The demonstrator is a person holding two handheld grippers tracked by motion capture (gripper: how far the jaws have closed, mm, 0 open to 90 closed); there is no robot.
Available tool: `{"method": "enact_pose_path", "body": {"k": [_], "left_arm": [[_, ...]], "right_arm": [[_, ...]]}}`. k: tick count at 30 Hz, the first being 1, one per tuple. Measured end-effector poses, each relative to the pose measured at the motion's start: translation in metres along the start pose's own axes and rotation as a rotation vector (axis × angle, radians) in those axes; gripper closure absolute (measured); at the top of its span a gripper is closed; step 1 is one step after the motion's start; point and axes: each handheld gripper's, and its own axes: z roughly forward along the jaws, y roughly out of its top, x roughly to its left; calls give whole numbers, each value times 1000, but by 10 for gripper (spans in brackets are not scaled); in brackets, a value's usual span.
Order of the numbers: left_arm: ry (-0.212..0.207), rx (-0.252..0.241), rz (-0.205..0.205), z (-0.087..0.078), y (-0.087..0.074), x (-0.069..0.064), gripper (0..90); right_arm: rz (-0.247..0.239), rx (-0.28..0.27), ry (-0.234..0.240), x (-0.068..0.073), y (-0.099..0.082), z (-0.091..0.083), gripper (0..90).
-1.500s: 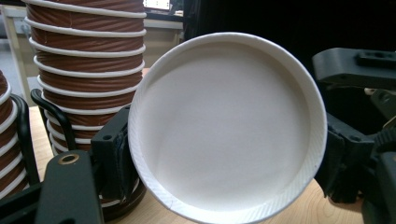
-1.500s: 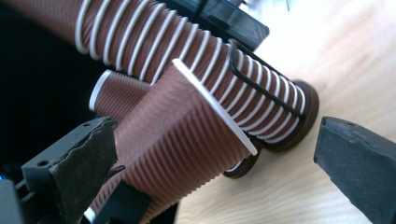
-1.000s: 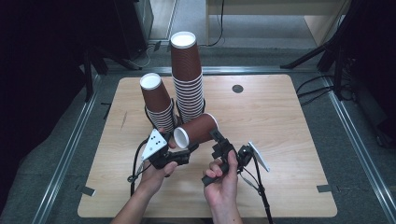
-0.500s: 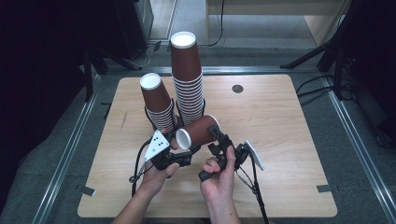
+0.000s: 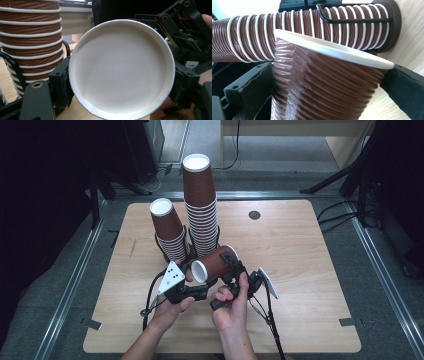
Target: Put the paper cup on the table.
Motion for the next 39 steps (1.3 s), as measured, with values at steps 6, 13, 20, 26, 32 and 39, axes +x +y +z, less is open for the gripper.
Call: {"method": "enact_pose_path", "body": {"k": [6,13,20,26,32,39], "left_arm": [[-8,4,6,1,-1,-1,221],[-29,23,-11,2,-2,1,215],[-26,62,-30,1,1,1,127],[-36,81,-60,-1,4,7,74],[-26,84,-69,-5,4,10,31],[-9,90,-83,-10,3,16,31]], "right_arm": [[14,2,12,-2,1,3,30],[9,1,15,-1,2,2,79],[-33,-26,29,0,4,-1,116],[-95,-66,27,4,12,-4,120],[-193,-101,13,7,18,-6,124],[-317,-150,-4,11,25,-7,127]]}}
